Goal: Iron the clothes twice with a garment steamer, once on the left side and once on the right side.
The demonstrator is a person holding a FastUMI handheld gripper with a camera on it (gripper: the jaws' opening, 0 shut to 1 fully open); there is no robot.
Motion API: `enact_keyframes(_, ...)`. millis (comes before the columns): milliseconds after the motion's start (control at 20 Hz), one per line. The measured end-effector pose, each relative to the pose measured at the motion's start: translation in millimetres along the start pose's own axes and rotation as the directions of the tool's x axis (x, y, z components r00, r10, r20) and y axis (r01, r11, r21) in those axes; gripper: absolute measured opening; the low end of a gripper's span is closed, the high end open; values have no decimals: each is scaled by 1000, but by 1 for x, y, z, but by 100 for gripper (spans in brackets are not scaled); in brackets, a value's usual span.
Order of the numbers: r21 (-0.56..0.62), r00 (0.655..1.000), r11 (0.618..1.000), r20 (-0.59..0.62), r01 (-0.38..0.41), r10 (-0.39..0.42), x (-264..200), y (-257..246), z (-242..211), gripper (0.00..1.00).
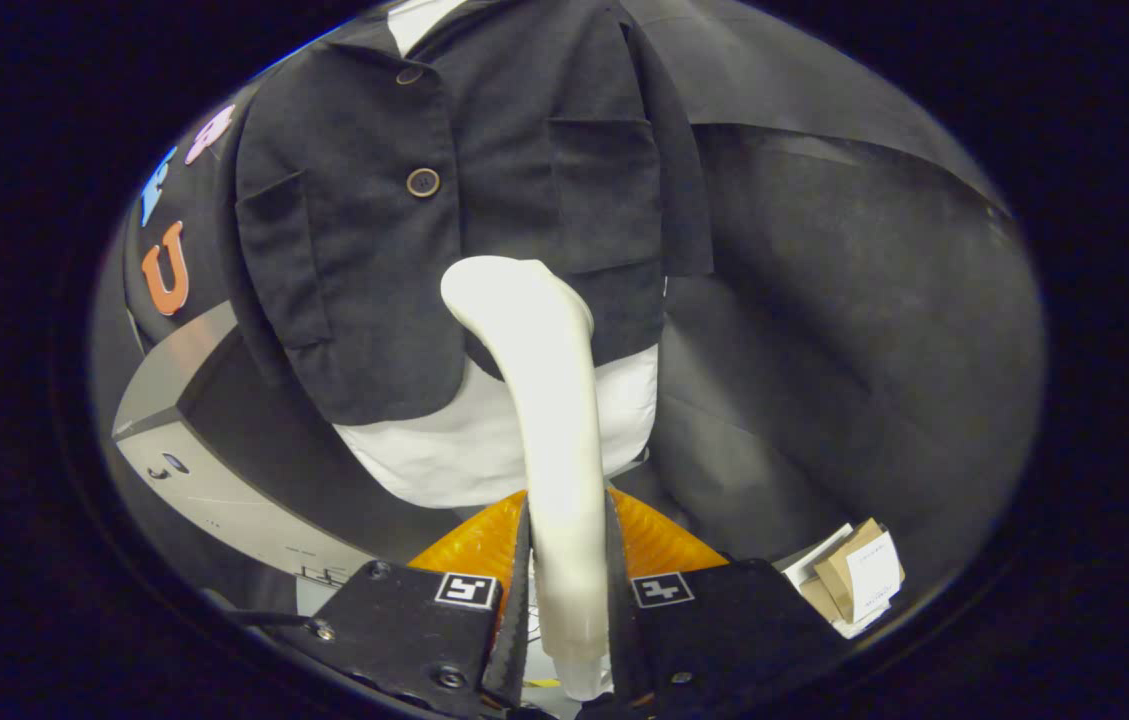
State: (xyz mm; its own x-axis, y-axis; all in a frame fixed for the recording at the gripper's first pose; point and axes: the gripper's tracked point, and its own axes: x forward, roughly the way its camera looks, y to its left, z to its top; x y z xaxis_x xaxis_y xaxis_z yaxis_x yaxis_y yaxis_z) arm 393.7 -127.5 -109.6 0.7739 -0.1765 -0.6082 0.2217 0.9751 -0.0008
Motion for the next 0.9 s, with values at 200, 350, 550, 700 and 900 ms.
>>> enact_keyframes(200,-16,998,999,49,-31,32,-32,17,1,36)
enact_keyframes(350,-32,992,997,103,-64,67,-66,36,1,36)
enact_keyframes(550,-68,979,990,151,-125,134,-115,70,-9,36)
enact_keyframes(700,-104,967,979,169,-173,189,-150,97,-25,36)
enact_keyframes(900,-147,951,962,178,-230,254,-191,129,-52,36)
